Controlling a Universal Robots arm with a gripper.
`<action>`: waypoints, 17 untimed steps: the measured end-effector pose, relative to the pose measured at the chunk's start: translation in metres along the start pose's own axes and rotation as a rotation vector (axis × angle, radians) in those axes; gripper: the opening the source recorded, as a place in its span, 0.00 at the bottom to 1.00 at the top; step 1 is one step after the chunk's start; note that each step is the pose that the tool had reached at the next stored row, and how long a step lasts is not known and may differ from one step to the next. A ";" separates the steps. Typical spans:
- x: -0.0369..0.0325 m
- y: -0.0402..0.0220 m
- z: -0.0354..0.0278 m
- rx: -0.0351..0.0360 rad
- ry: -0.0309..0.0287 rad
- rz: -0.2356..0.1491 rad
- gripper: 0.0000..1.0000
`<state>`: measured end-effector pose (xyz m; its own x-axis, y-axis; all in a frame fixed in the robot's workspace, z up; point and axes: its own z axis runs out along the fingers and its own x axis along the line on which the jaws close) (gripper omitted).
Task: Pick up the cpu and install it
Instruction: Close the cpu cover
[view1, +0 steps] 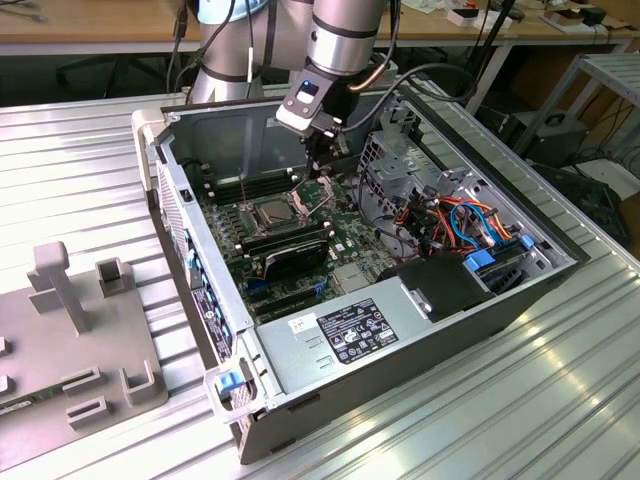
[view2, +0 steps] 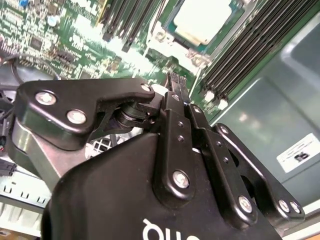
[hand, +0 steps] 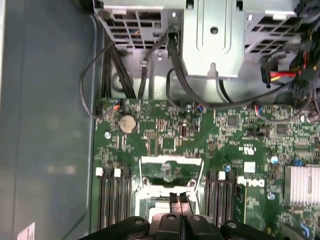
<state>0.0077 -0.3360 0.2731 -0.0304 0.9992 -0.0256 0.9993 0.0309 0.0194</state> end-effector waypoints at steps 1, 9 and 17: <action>-0.0001 0.0025 0.0000 0.0000 0.0000 0.000 0.11; -0.0008 0.0246 0.0006 0.0000 0.0001 0.000 0.11; -0.0010 0.0320 0.0007 0.0000 0.0001 0.000 0.11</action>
<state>0.0397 -0.3360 0.2730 -0.0303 0.9992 -0.0255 0.9993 0.0308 0.0193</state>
